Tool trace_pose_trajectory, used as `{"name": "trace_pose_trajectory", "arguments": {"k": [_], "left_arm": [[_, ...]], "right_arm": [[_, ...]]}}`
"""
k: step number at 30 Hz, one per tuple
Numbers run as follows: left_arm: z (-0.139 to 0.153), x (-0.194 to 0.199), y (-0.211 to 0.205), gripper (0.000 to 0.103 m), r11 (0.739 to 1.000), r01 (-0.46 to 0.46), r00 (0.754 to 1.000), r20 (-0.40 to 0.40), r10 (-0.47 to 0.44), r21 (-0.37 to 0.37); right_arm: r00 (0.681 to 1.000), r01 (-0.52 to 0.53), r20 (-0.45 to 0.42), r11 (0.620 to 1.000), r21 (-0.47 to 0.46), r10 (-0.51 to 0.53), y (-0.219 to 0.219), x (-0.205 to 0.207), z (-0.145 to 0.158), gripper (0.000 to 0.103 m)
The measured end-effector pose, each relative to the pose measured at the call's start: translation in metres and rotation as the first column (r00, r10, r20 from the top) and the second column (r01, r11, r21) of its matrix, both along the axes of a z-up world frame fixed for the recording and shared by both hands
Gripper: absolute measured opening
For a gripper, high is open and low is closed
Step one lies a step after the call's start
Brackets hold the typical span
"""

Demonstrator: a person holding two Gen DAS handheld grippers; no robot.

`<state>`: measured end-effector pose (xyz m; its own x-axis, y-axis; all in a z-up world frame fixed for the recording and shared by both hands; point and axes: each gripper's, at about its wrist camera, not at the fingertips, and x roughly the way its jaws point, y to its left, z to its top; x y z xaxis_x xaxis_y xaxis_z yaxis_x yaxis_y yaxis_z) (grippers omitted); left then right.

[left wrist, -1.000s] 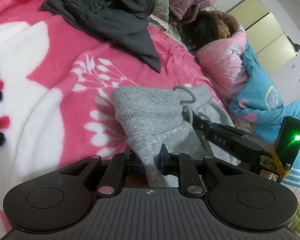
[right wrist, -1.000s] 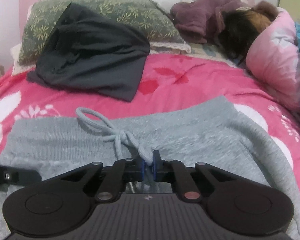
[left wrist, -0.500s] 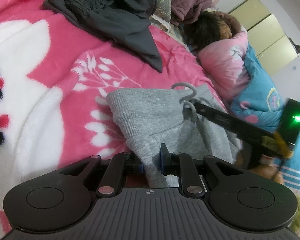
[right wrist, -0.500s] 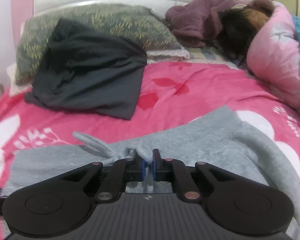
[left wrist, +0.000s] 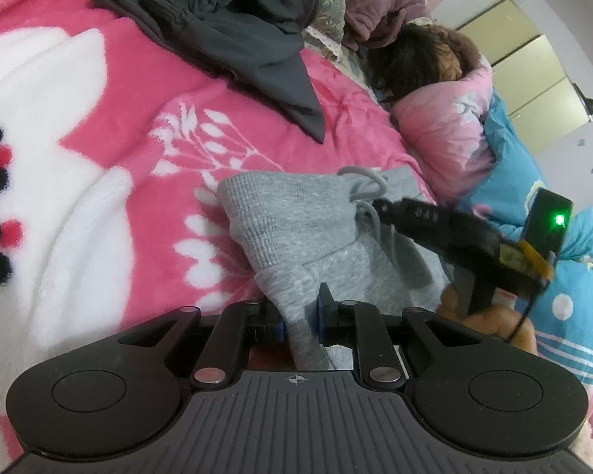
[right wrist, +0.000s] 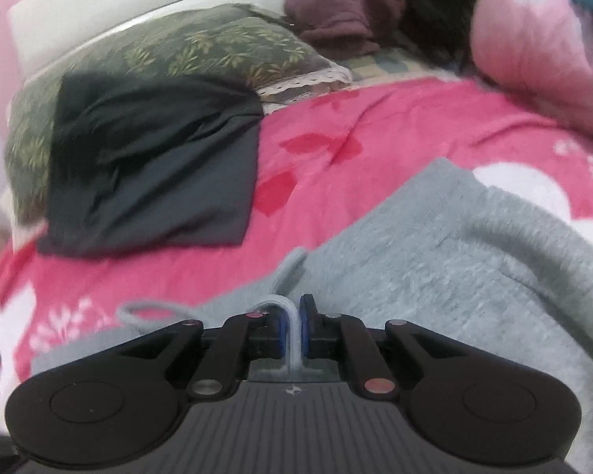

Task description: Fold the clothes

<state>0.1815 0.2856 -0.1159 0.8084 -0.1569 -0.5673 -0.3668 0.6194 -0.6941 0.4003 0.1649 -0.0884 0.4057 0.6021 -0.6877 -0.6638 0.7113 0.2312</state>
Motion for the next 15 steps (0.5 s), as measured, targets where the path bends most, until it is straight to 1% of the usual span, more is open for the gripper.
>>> {"name": "trace_pose_trajectory", "arguments": {"k": [2, 4, 6, 8, 10, 13, 15], "left_arm": [[0.000, 0.000, 0.000, 0.017, 1.000, 0.000, 1.000, -0.001, 0.000, -0.001], [0.000, -0.001, 0.000, 0.017, 1.000, 0.002, 1.000, -0.001, -0.002, -0.004], [0.000, 0.000, 0.002, 0.017, 1.000, 0.008, 1.000, 0.000, -0.008, -0.011], [-0.001, 0.000, 0.005, 0.016, 0.999, 0.021, 1.000, 0.002, -0.021, -0.025], [-0.002, -0.001, 0.008, 0.016, 0.998, 0.033, 0.999, 0.002, -0.033, -0.047], [-0.003, -0.005, 0.012, 0.016, 0.996, 0.048, 0.999, 0.007, -0.048, -0.079], [-0.003, -0.007, 0.014, 0.017, 0.994, 0.057, 0.998, 0.012, -0.056, -0.090]], "right_arm": [[1.000, 0.011, -0.013, 1.000, 0.007, -0.011, -0.003, 0.001, 0.002, 0.007], [1.000, 0.024, -0.020, 1.000, -0.012, -0.024, -0.008, -0.003, 0.009, 0.009], [0.999, 0.046, -0.022, 0.998, -0.038, -0.047, -0.019, -0.012, 0.024, 0.016], [0.998, 0.058, 0.003, 0.998, -0.020, -0.058, -0.040, -0.028, 0.044, 0.026], [0.997, 0.070, 0.030, 0.997, 0.016, -0.071, -0.073, -0.052, 0.072, 0.027], [0.993, 0.110, 0.037, 0.991, 0.081, -0.113, -0.134, -0.094, 0.116, 0.028], [0.988, 0.148, 0.029, 0.978, 0.144, -0.154, -0.177, -0.126, 0.146, 0.028]]}}
